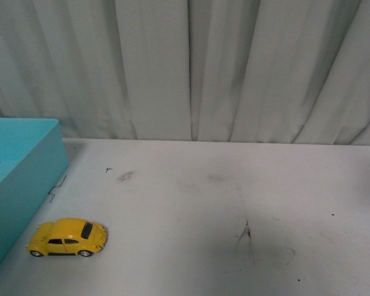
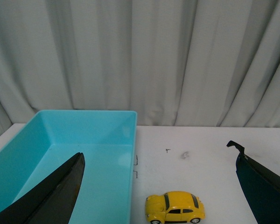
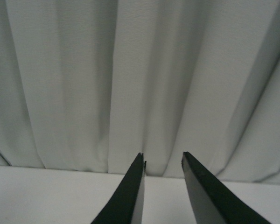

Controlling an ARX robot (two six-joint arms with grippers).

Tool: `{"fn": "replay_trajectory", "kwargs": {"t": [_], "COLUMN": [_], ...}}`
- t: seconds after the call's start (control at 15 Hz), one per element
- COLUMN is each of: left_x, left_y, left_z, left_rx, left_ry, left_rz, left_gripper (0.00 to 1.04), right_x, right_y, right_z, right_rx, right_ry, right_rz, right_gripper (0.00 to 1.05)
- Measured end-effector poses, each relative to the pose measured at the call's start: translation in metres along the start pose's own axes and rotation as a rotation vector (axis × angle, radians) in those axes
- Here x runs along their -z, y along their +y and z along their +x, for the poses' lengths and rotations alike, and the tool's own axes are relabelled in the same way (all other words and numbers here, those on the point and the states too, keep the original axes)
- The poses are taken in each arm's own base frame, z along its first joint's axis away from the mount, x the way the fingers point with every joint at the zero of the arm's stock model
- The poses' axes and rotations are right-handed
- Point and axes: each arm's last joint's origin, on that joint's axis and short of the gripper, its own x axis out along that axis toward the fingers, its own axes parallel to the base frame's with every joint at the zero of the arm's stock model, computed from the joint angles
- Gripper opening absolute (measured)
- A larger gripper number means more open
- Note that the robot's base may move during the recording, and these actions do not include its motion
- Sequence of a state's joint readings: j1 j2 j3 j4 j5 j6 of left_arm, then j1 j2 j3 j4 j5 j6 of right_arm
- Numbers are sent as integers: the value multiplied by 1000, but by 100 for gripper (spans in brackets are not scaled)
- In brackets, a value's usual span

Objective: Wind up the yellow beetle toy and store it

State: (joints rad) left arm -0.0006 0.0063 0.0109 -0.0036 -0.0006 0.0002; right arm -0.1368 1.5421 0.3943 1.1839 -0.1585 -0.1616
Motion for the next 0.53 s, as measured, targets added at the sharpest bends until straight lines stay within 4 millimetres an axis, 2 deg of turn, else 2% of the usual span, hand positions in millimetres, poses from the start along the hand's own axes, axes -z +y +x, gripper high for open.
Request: {"fn": "replay_trajectory", "kwargs": {"t": [0.07, 0.2, 0.4, 0.53], "left_x": [0, 0, 0, 0], "left_y": [0, 0, 0, 0], "left_z": [0, 0, 0, 0], "left_rx": [0, 0, 0, 0], "left_ry": [0, 0, 0, 0], "left_rz": [0, 0, 0, 0], "left_gripper": [98, 98, 98, 98], "right_x": [-1, 13, 2, 5], "right_y": [3, 16, 20, 34], "right_z": [-12, -37, -61, -77], "right_rx": [34, 8, 22, 10], "right_ry": [-1, 85, 36, 69], "right_rz": [65, 130, 148, 151], "right_gripper": [24, 1, 2, 2]}}
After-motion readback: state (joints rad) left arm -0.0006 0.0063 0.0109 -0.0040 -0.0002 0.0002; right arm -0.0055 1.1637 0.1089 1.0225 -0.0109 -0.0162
